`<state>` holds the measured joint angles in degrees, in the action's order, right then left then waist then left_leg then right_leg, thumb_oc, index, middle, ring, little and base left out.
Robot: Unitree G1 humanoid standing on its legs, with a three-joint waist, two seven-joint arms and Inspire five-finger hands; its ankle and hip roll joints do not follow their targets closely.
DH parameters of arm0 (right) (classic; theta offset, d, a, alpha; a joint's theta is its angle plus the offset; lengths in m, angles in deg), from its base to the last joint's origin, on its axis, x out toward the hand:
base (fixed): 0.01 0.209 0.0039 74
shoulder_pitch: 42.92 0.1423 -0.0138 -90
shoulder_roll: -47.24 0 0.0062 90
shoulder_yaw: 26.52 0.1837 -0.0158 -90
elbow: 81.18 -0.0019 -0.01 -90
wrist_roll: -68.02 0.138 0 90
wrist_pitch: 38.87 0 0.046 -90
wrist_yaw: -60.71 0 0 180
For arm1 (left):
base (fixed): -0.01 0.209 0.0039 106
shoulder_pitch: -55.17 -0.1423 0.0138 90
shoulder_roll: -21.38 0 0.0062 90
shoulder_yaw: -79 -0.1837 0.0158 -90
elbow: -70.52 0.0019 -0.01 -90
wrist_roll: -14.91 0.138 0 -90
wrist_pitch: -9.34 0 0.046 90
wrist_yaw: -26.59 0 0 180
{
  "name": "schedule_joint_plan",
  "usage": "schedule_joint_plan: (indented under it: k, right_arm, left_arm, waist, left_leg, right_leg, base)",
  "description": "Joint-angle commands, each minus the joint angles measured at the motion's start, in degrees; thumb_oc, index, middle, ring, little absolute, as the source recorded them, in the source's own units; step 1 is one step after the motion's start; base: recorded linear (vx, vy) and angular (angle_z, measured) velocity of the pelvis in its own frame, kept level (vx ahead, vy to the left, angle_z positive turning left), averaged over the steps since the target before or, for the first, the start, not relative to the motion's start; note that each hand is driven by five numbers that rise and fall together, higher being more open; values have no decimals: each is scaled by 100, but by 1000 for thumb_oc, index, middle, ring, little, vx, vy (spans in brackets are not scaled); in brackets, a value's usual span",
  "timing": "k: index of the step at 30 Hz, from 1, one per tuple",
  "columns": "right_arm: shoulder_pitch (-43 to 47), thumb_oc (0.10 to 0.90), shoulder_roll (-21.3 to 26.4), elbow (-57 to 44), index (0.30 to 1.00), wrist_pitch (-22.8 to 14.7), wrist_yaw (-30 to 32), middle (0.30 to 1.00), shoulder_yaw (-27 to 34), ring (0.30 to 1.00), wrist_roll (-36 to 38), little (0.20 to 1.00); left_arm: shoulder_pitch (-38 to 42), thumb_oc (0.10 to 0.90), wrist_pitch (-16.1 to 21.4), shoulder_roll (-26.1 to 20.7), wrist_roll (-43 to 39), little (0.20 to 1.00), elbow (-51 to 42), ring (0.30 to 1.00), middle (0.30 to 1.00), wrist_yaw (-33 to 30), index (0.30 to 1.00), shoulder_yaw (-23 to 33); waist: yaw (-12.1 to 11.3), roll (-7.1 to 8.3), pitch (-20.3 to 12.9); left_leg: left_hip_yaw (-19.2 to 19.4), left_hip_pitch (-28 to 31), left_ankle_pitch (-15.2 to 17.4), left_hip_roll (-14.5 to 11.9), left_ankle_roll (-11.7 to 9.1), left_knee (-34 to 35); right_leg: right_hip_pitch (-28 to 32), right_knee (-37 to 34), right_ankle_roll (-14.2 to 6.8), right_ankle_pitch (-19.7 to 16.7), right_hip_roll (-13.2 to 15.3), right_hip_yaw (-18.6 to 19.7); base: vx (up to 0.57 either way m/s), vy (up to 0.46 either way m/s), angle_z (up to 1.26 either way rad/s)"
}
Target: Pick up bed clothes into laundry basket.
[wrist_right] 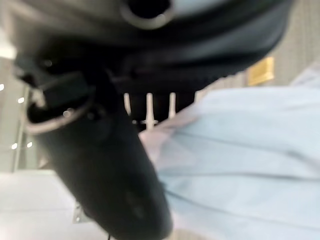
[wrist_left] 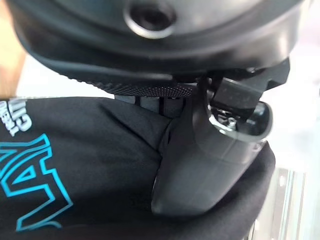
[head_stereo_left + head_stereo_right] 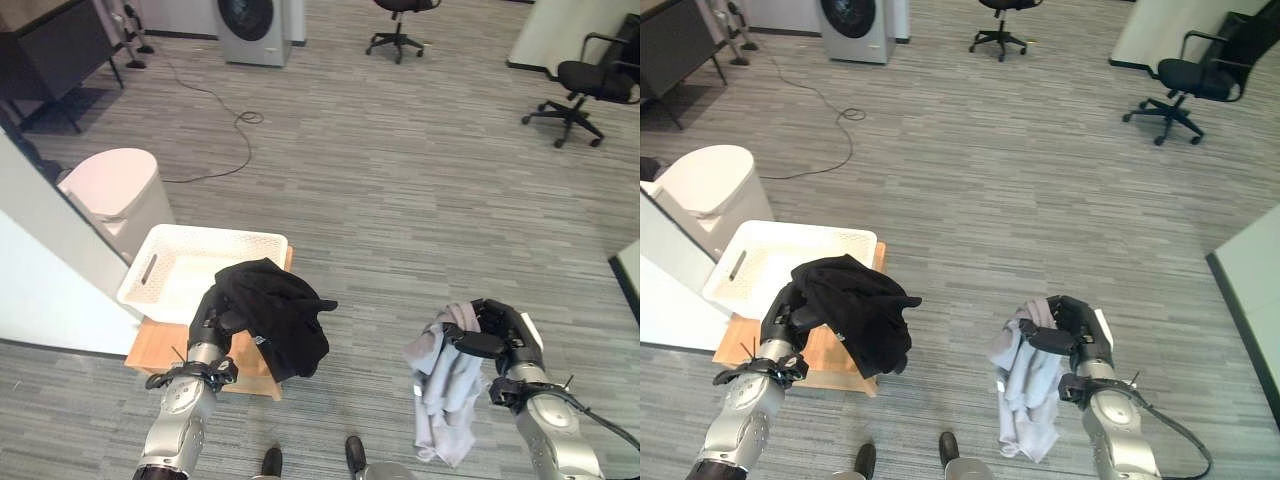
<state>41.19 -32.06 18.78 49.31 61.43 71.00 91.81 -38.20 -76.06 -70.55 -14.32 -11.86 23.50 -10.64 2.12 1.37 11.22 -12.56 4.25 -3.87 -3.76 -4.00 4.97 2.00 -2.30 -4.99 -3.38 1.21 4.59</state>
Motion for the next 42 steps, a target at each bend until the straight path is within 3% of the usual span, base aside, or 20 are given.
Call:
schedule_joint_plan:
  k: [1, 4, 5, 6, 7, 9, 10, 12, 13, 15, 17, 18, 22, 23, 25, 27, 30, 32, 37, 42]
  right_arm:
    - [639, 400, 493, -761, 300, -850, 143, 300, 424, 300, 147, 300]
    - [839, 400, 960, -800, 300, -952, 290, 300, 785, 300, 221, 300]
    - [833, 400, 1108, -797, 300, -981, 331, 300, 934, 300, 262, 300]
    - [819, 400, 1344, -754, 300, -1019, 432, 300, 1141, 300, 304, 300]
    - [827, 400, 1352, -747, 300, -1022, 429, 300, 1148, 300, 309, 300]
    - [753, 400, 1910, -478, 300, -1012, 630, 300, 1605, 300, 227, 300]
    - [743, 400, 1927, -468, 300, -1019, 627, 300, 1611, 300, 231, 300]
    - [701, 400, 2536, -89, 300, -968, 683, 300, 1984, 300, 174, 300]
    - [735, 400, 3072, 387, 300, -928, 644, 300, 2167, 300, 263, 300]
    - [786, 400, 3328, 613, 300, -941, 596, 300, 2144, 300, 305, 300]
    - [1110, 400, 4210, 1454, 300, -833, 403, 300, 1982, 300, 271, 300]
    - [1460, 400, 4935, 1947, 300, -699, 380, 300, 1759, 300, -25, 300]
    - [2716, 400, 5683, 2647, 300, -568, 418, 300, 777, 300, -311, 300]
    - [3584, 400, 6063, 3090, 300, -464, 489, 300, 95, 300, -589, 300]
    - [4659, 400, 6202, 3533, 300, -430, 522, 300, -890, 300, -760, 300]
    - [6202, 400, 6214, 4240, 300, -336, 578, 300, -2271, 300, -1046, 300]
    - [8370, 400, 5865, 4642, 300, -324, 633, 300, -4345, 300, -1201, 300]
    - [9351, 400, 5644, 4764, 300, -322, 628, 300, -5287, 300, -1228, 300]
    - [10353, 400, 5317, 4735, 300, -343, 629, 300, -6230, 300, -1262, 300]
    - [10676, 400, 4885, 4767, 300, -337, 714, 300, -6465, 300, -1397, 300]
  left_arm:
    - [307, 400, 849, -504, -168, 300, -1011, 300, 300, 21, 300, 603]
    - [353, 400, 959, -580, -211, 300, -1127, 300, 300, -12, 300, 874]
    - [393, 400, 982, -586, -226, 300, -1140, 300, 300, -33, 300, 899]
    - [491, 400, 1014, -611, -251, 300, -1131, 300, 300, -101, 300, 918]
    - [505, 400, 1015, -607, -250, 300, -1128, 300, 300, -102, 300, 915]
    - [607, 400, 1046, -768, -301, 300, -1367, 300, 300, -91, 300, 1050]
    - [599, 400, 1043, -755, -307, 300, -1374, 300, 300, -86, 300, 1044]
    - [520, 400, 1129, -917, -516, 300, -1448, 300, 300, 37, 300, 1199]
    - [394, 400, 1139, -1143, -550, 300, -1452, 300, 300, 16, 300, 1366]
    - [312, 400, 1133, -1220, -552, 300, -1485, 300, 300, 18, 300, 1397]
    - [50, 400, 1154, -1439, -691, 300, -1458, 300, 300, 129, 300, 1529]
    - [6, 400, 1183, -1552, -751, 300, -1389, 300, 300, 108, 300, 1434]
    - [-82, 400, 1183, -1455, -805, 300, -1371, 300, 300, 60, 300, 1268]
    - [-91, 400, 1159, -1408, -914, 300, -1425, 300, 300, 79, 300, 1050]
    - [-94, 400, 1142, -1391, -1003, 300, -1456, 300, 300, 109, 300, 935]
    - [-145, 400, 1095, -1551, -1103, 300, -1470, 300, 300, 226, 300, 679]
    - [-323, 400, 1087, -1494, -1176, 300, -1428, 300, 300, 284, 300, 740]
    - [-337, 400, 1061, -1382, -1228, 300, -1368, 300, 300, 293, 300, 731]
    - [-180, 400, 1023, -1264, -1242, 300, -1273, 300, 300, 306, 300, 496]
    - [16, 400, 1023, -1165, -1408, 300, -1247, 300, 300, 352, 300, 180]
  waist:
    - [-218, 382, -584]
    - [-265, 471, -464]
    - [-226, 504, -396]
    - [-97, 549, -329]
    - [-99, 548, -331]
    - [1, 536, -359]
    - [-13, 516, -367]
    - [-60, 439, -454]
    - [-154, 433, -475]
    - [-178, 424, -513]
    - [-300, 444, -572]
    - [-450, 501, -564]
    - [-571, 560, -544]
    - [-715, 640, -529]
    - [-764, 692, -513]
    - [-913, 878, -500]
    - [-787, 845, -561]
    - [-740, 767, -581]
    - [-710, 697, -565]
    - [-722, 719, -556]
  left_leg:
    - [-186, -15, 352, 481, 147, -120]
    - [-209, -422, 400, 488, -87, -703]
    - [14, -568, 387, 445, -114, -861]
    - [757, -689, 410, 219, -128, -1031]
    - [758, -719, 390, 227, -126, -1041]
    - [1681, -629, 569, -130, -103, -1034]
    - [1690, -604, 568, -138, -105, -998]
    - [1615, -524, 480, -74, -68, -681]
    - [1584, -528, 352, -4, -37, -527]
    - [1553, -449, 368, 31, -25, -378]
    - [1615, -297, 279, 81, -22, -79]
    - [1603, -309, 257, 113, -29, -21]
    - [1626, -328, 238, 129, -26, 3]
    - [1611, -341, 231, 138, -25, 3]
    - [1597, -350, 232, 156, -18, 3]
    - [1554, -389, 227, 175, -12, 3]
    - [1541, -423, 220, 186, -11, 3]
    - [1527, -463, 215, 188, -8, 3]
    - [1498, -493, 215, 202, -1, 3]
    - [1479, -507, 218, 207, 4, 3]
  right_leg:
    - [-301, 232, -148, 162, 354, 132]
    - [-140, 115, -47, 208, 409, -275]
    - [-102, 102, -52, 185, 479, -403]
    - [-36, 90, -94, 192, 607, -672]
    - [-59, 85, -97, 169, 614, -670]
    - [-1, 95, -206, 258, 717, -1013]
    - [1, 97, -205, 265, 708, -1008]
    - [-9, 114, -250, 281, 699, -1041]
    - [10, 119, -267, 243, 754, -1135]
    - [65, 77, -294, 282, 767, -1157]
    - [124, 70, -343, 318, 814, -1272]
    - [96, 93, -375, 288, 849, -1315]
    - [50, 134, -400, 261, 887, -1344]
    - [57, 132, -408, 248, 904, -1365]
    - [65, 120, -413, 233, 911, -1377]
    - [76, 81, -430, 204, 920, -1413]
    - [63, 34, -448, 181, 916, -1410]
    - [47, 19, -453, 174, 912, -1420]
    - [33, 26, -462, 162, 916, -1420]
    - [37, 5, -467, 146, 907, -1425]
  base:
    - [-24, -155, 32]
    - [-32, -128, 70]
    - [-71, -21, 61]
    - [-75, 8, 52]
    - [-86, 10, 94]
    - [-67, -8, 110]
    - [8, 23, 73]
    - [55, 83, 56]
    - [45, 99, 35]
    - [90, 67, 18]
    - [92, 86, 24]
    - [30, 65, 17]
    - [24, 52, 4]
    - [43, 51, 0]
    - [36, 29, 6]
    - [47, 30, 9]
    - [29, 16, 6]
    - [20, 8, 3]
    - [9, 6, 3]
    - [0, 0, 0]
